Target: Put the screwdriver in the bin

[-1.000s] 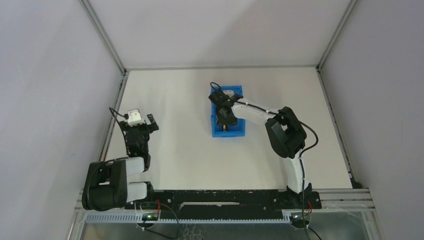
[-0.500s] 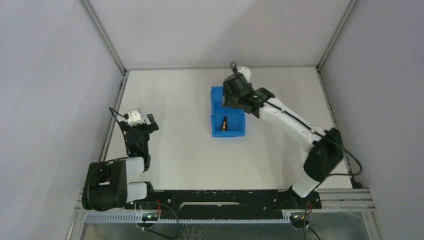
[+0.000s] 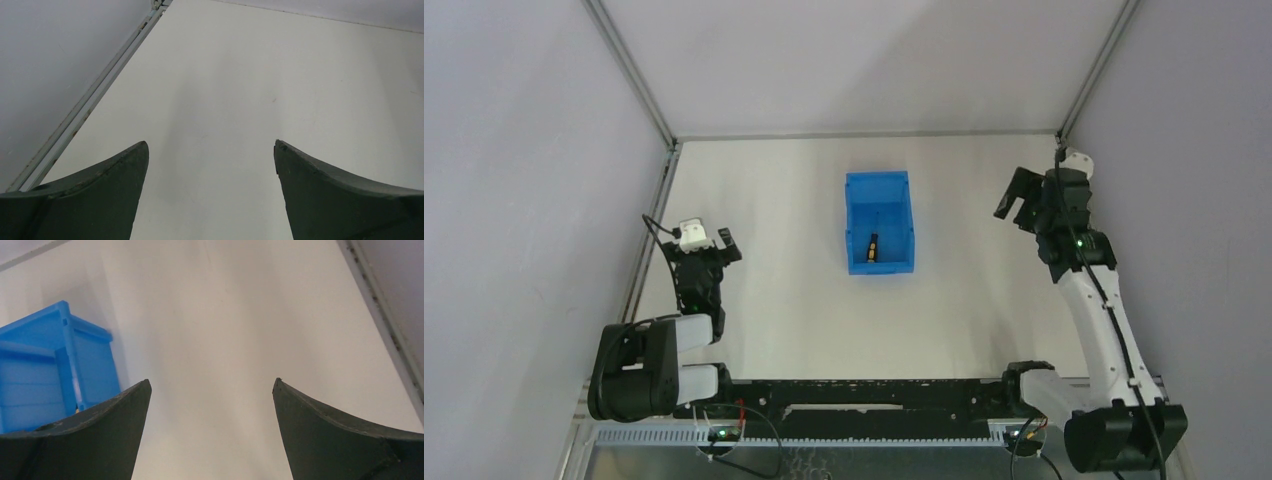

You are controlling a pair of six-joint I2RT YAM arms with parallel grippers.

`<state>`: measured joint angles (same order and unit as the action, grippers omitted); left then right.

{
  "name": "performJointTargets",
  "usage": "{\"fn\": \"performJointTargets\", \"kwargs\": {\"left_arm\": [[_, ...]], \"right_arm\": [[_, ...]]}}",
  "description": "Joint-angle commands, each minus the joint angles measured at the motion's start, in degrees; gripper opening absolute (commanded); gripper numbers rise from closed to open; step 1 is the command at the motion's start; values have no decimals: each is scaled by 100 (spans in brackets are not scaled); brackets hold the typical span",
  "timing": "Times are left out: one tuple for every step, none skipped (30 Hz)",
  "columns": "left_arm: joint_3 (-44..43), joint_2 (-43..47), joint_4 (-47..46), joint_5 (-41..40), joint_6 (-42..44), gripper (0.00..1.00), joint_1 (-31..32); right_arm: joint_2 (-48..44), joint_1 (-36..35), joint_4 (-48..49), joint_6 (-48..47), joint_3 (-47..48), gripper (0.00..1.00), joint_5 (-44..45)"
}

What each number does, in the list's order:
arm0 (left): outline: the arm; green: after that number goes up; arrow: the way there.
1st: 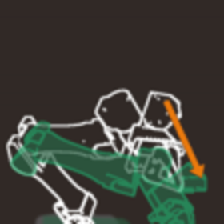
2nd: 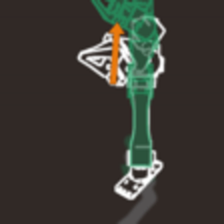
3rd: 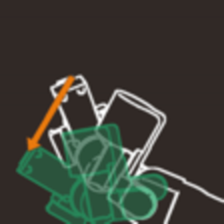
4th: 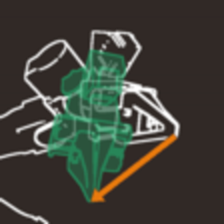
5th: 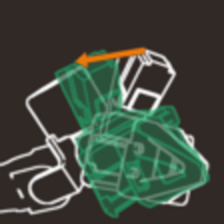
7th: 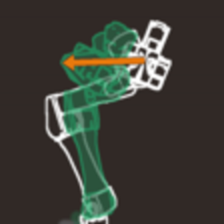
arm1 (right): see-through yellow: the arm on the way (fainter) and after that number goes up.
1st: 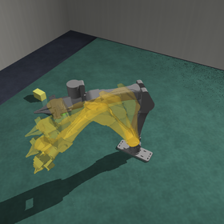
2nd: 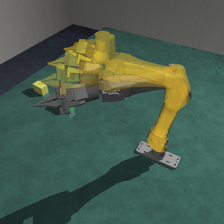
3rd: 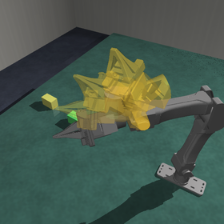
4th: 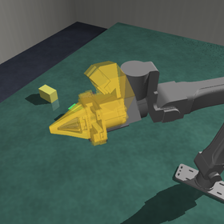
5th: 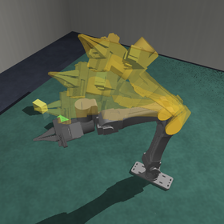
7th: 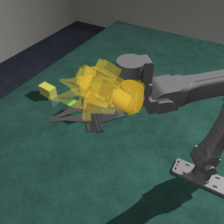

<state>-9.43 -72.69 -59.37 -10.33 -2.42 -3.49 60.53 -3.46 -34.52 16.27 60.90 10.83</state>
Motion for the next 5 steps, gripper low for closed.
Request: {"fn": "performJointTargets", "kwargs": {"left_arm": [[-149,47,-162,-45,110,100,31],[-147,44,-162,-44,110,100,32],[-150,44,-162,-48,110,100,32],[-148,48,-162,-42,110,100,32],[-147,44,-162,-41,110,100,32]], "right_arm": [[-324,299,194,-516,-183,100,-457],[-349,381,245,-471,-225,100,-524],[-372,449,317,-440,-270,100,-570],[-409,453,383,-414,-289,100,-594],[-454,455,466,-374,-335,100,-609]]}}
